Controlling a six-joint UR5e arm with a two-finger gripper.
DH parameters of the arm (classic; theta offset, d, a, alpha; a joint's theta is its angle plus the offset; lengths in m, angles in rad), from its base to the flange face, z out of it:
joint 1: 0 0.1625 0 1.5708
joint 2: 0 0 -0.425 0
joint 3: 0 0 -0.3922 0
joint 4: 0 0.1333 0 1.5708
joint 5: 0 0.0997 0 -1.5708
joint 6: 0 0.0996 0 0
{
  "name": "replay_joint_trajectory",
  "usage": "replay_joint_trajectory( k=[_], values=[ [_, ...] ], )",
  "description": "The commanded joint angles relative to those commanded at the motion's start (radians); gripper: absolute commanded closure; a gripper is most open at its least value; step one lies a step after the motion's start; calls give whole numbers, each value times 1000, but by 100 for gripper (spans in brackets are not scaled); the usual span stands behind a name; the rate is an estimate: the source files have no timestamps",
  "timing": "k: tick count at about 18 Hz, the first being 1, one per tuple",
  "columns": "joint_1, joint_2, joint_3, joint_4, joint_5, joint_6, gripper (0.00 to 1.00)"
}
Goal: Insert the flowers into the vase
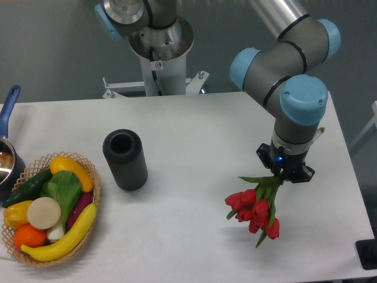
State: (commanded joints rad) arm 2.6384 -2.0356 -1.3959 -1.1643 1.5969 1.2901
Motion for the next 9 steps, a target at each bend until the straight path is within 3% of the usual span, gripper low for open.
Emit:
replay_joint_trajectory(
  k=[9],
  values=[
    [-3,0,5,2,-8,-8,88]
  ],
)
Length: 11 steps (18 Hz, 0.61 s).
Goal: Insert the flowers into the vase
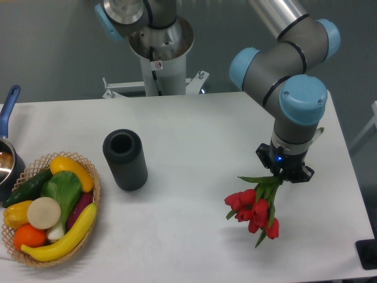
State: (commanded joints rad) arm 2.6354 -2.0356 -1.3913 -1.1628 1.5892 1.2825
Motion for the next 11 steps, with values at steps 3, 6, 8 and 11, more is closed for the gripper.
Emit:
replay_joint_trajectory(
  k=[3,6,8,11],
  values=[
    [-15,-2,0,6,-5,-5,89],
    [-38,3,3,11,-32,-9,89],
    [-43,8,3,11,-46,-21,89],
    [-63,18,0,11,-86,-43,89]
  ],
)
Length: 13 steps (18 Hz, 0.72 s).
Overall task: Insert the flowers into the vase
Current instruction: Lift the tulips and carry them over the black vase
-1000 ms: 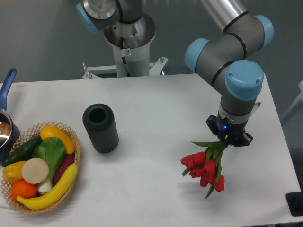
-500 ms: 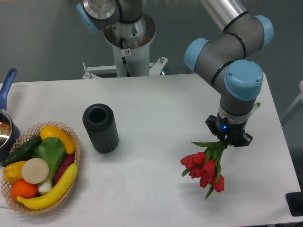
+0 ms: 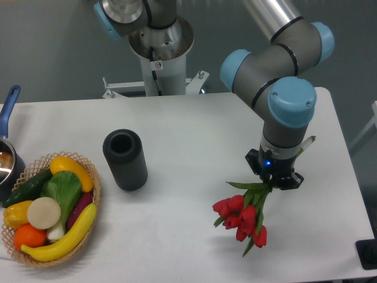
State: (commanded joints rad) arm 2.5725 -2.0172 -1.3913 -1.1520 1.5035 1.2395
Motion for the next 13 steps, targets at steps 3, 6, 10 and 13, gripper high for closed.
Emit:
replay_joint_trajectory(
  k=[3,6,10,13],
  values=[
    [-23,20,-8,6,-35,-23,91],
    [-29,41,-54,76,-110,-29,91],
    [-29,101,-152,178,-215,-28,93],
    [-28,130,-181,204,-305,-29,94]
  ],
)
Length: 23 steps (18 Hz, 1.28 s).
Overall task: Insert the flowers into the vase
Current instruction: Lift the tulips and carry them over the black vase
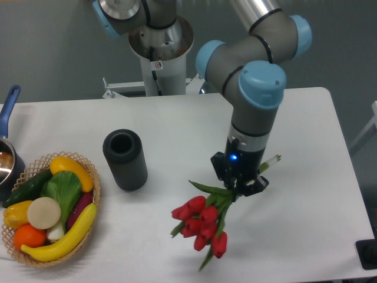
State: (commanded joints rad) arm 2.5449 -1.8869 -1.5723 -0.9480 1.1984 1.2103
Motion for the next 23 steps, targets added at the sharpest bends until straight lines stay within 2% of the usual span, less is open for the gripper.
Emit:
replay_joint_trajectory(
  k=[8,15,21,23],
  values=[
    [8,58,-5,0,-342,-63,96],
    [43,133,-101,3,-637,-66,97],
    [94,204,-193,5,-838,-64,96],
    [101,221,-216,12,-867,-63,96]
  ],
)
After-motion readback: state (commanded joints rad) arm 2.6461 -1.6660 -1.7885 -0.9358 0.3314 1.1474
